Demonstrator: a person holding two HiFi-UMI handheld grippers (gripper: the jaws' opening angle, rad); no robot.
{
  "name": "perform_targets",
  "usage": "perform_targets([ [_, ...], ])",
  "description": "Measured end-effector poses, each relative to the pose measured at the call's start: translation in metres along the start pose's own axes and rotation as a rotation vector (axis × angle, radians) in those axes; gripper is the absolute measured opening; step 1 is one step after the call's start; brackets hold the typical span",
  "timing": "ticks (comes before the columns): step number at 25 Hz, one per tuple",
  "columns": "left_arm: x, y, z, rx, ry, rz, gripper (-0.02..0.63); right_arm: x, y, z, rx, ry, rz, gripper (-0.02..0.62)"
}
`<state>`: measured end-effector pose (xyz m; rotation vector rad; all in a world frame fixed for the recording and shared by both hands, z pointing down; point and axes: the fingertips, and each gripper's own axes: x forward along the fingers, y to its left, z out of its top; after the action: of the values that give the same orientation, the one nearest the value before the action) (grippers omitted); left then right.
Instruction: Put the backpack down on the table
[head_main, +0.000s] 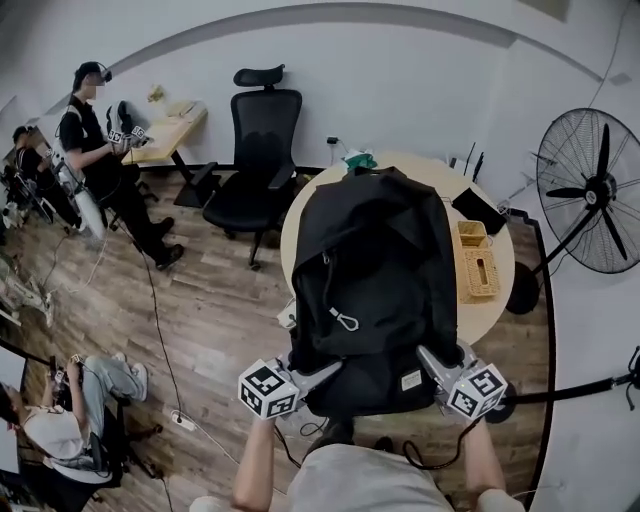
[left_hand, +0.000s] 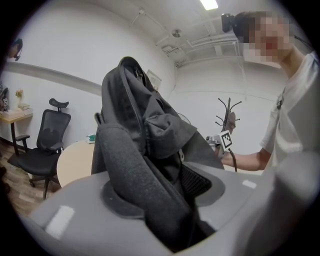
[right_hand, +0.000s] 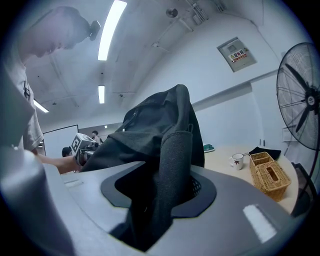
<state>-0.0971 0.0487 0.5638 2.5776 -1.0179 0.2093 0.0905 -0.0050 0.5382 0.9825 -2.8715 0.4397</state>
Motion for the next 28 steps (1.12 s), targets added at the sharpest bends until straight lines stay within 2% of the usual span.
perform_targets([
  [6, -0.004, 0.053, 0.009, -0.029, -0.005, -0.042, 0.276, 0.048, -0.002, 0.004, 0.007, 0.022, -0.030, 0.158],
  [16, -0.026, 0.119, 0.012, -0.051, -0.028, -0.067, 0.275, 0.113, 0.011, 0.007, -0.006, 0.042, -0.057, 0.158],
  [28, -0.018, 0.141, 0.008, -0.095, -0.035, -0.054, 0.275, 0.135, 0.000, 0.006, 0.005, 0.094, -0.048, 0.158],
])
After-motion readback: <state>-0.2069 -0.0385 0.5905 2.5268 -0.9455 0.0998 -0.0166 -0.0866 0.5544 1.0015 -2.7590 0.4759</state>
